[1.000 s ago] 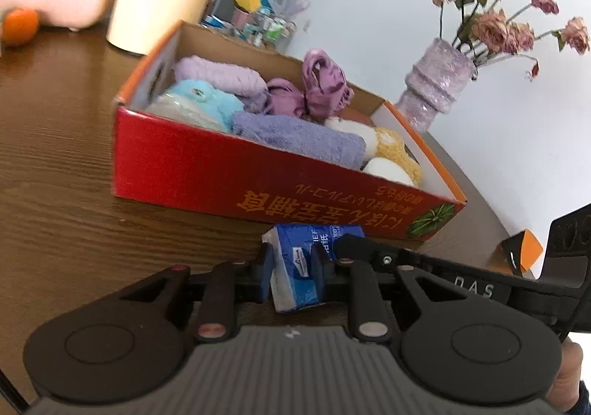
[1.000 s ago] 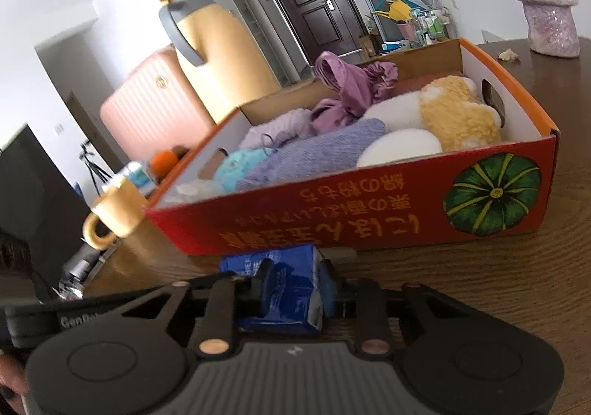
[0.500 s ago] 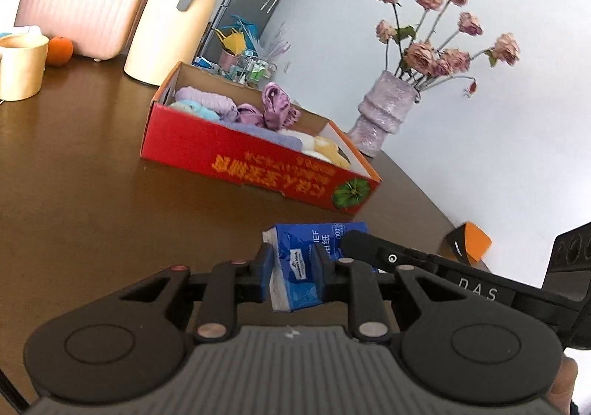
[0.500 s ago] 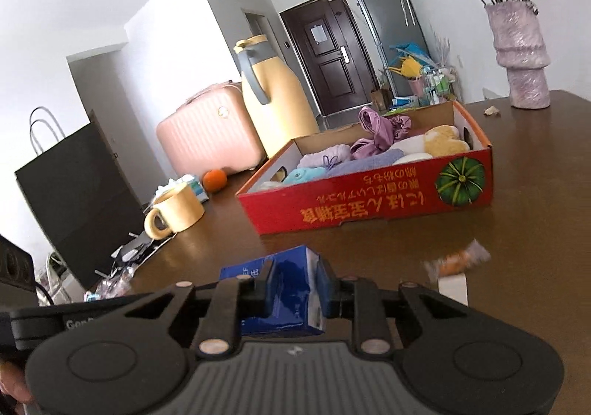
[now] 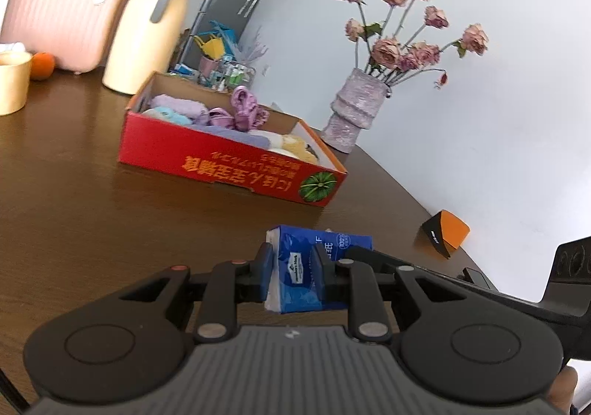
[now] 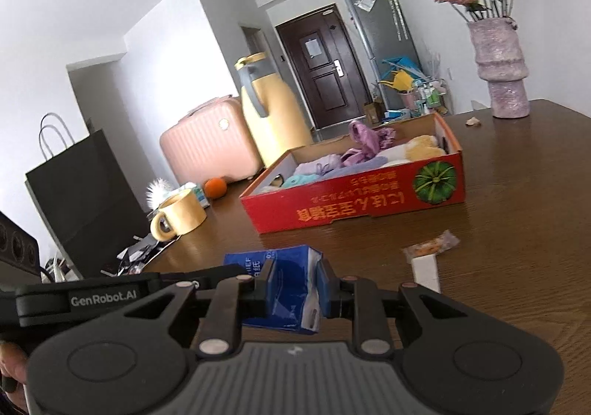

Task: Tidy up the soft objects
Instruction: 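Carry the blue tissue packet into the box and open both grippers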

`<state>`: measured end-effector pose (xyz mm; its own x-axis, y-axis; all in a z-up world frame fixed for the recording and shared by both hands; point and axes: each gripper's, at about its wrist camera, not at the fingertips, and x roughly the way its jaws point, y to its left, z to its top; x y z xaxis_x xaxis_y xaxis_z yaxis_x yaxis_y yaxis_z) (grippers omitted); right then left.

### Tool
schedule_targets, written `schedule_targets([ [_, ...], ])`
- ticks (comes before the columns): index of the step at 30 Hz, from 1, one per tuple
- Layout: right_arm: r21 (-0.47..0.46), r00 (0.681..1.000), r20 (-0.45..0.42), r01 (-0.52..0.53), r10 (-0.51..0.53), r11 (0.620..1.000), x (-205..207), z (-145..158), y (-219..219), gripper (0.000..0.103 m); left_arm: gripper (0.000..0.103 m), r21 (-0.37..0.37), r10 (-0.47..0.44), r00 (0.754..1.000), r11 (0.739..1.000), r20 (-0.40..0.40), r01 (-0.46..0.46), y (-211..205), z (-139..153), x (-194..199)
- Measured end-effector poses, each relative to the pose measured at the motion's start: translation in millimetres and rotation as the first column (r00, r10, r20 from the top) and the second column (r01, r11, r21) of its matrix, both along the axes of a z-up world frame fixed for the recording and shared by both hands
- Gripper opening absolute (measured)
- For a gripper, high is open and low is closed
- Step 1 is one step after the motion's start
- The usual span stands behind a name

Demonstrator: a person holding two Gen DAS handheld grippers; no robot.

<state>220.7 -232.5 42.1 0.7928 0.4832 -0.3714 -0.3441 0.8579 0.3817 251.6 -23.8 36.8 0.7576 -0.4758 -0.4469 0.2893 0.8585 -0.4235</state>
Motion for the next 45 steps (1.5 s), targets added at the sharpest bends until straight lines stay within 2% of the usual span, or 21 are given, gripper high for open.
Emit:
schedule_targets([
  [5,0.001,0.999,0.014,0.043,-0.043,0.999,14,4,-16,0.022,0.022,0.030,-0.058,0.998,0.998,0.000,0.058,-19,2,20],
  [10,0.034,0.997,0.063,0.050,-0.052,0.998,55,23,-24,0.022,0.022,0.034,-0.064,0.996,0.997,0.054,0.062,-23,27,60],
  [14,0.032,0.995,0.100,0.015,-0.018,0.999,123,53,-14,0.022,0.022,0.029,-0.030,0.995,0.999,0.092,0.028,-13,51,121],
  [17,0.016,0.996,0.092,-0.014,0.013,1.000,187,68,-1,0.022,0.022,0.017,0.005,0.996,1.000,0.087,-0.007,-3,61,175],
  [21,-0.039,0.999,0.042,-0.029,0.030,0.999,270,65,21,0.022,0.022,0.023,0.037,0.999,0.999,0.028,-0.038,9,52,254],
  [25,-0.051,0.995,-0.087,-0.049,0.045,0.997,342,40,31,0.022,0.022,0.030,0.048,0.996,0.998,-0.072,-0.046,17,20,314],
  [27,-0.049,0.988,-0.142,-0.068,0.060,0.996,365,23,34,0.022,0.022,0.063,0.053,0.994,0.997,-0.100,-0.047,18,5,331],
  [30,-0.054,0.979,-0.191,-0.085,0.073,0.995,383,1,41,0.025,0.023,0.131,0.052,0.991,0.991,-0.124,-0.035,17,-15,343],
  [33,-0.078,0.975,-0.210,-0.095,0.077,0.992,386,-12,47,0.025,0.023,0.157,0.052,0.988,0.987,-0.142,-0.030,17,-28,346],
  [37,-0.159,0.991,-0.119,-0.076,0.058,0.984,377,5,50,0.030,0.028,0.193,0.036,0.994,0.981,-0.106,-0.014,12,-21,340],
  [42,-0.151,0.997,-0.051,-0.056,0.049,0.987,364,31,40,0.032,0.031,0.203,0.047,0.999,0.978,-0.015,-0.043,11,2,323],
  [45,-0.152,0.999,-0.002,-0.046,0.046,0.987,349,46,34,0.034,0.032,0.180,0.057,0.998,0.982,0.016,-0.059,12,17,310],
])
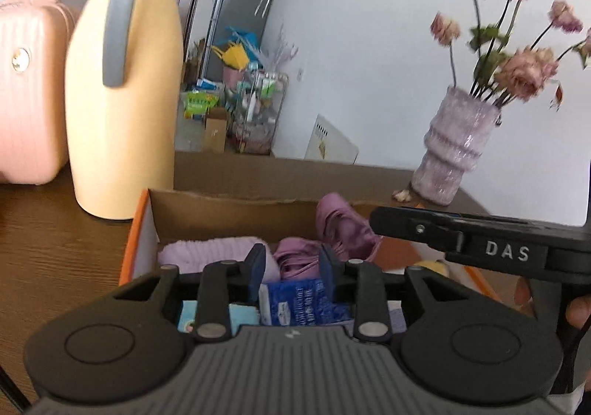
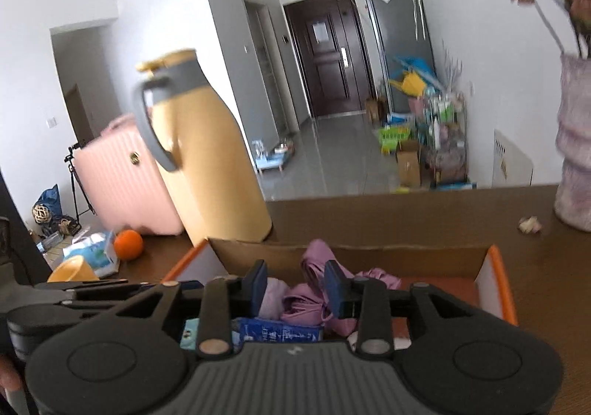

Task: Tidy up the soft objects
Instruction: 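Carry the blue tissue packet into the box and open both grippers, then withdraw both grippers from the box toward the white-wrapped candy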

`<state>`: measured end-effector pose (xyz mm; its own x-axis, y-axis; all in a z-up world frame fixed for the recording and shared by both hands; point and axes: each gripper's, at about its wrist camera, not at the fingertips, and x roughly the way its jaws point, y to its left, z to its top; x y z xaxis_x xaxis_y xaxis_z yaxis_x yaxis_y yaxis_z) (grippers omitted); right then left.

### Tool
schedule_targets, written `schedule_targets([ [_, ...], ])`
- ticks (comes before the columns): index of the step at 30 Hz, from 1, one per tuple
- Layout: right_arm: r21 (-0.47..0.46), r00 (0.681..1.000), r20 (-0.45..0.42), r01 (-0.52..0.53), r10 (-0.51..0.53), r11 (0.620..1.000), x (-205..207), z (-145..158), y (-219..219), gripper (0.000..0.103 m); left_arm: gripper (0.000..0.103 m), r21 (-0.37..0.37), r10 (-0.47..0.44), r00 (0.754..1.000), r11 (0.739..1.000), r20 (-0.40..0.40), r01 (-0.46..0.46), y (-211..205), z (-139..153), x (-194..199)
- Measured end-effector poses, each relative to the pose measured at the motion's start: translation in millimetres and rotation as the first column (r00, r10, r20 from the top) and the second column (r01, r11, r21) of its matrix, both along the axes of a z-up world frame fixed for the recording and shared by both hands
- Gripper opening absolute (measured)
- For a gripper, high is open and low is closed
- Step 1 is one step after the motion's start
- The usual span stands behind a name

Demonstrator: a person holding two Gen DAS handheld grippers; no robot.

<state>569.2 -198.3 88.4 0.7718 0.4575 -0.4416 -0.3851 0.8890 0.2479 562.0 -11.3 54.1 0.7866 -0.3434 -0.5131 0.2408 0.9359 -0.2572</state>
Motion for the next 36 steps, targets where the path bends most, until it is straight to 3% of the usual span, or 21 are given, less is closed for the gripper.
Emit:
schedule_targets([
  [9,0.033,0.998,0.050,-0.044,0.042,0.998,-78,25,-23,0.036,0.036,-0.021,0.044,0.998,0.999,0.052,-0.043,-3,28,-69],
  [12,0.059,0.996,0.071,-0.058,0.054,0.997,-121,28,-39,0.043,0.037,-0.035,0.083,0.995,0.996,0.048,-0.081,-5,30,-102],
  [15,0.051,0.995,0.085,-0.064,0.060,0.997,-163,23,-51,0.054,0.050,-0.052,0.114,0.990,0.993,0.081,-0.110,-9,29,-147],
  [18,0.040,0.995,0.098,-0.035,0.031,0.999,-202,15,-67,0.056,0.058,-0.030,0.133,0.986,0.991,0.099,-0.130,-16,23,-189],
  [21,0.052,0.995,0.097,0.013,-0.018,0.999,-232,3,-91,0.063,0.072,0.011,0.090,0.991,0.996,0.100,-0.092,-29,11,-224],
  [24,0.012,0.995,0.061,0.084,-0.084,0.996,-254,-18,-112,0.064,0.077,0.060,0.014,0.996,0.998,0.092,-0.019,-49,-6,-253],
  [28,-0.060,0.994,0.011,0.108,-0.108,0.992,-271,-50,-114,0.066,0.077,0.114,-0.027,0.999,0.993,0.044,0.021,-70,-31,-267],
  [32,-0.074,0.997,-0.016,0.072,-0.073,0.995,-280,-76,-106,0.066,0.077,0.096,-0.013,1.000,0.995,-0.008,0.014,-71,-44,-264],
  [36,-0.077,0.998,-0.052,0.037,-0.042,0.996,-272,-92,-95,0.064,0.077,0.131,0.034,0.999,0.991,0.010,-0.035,-76,-47,-257],
])
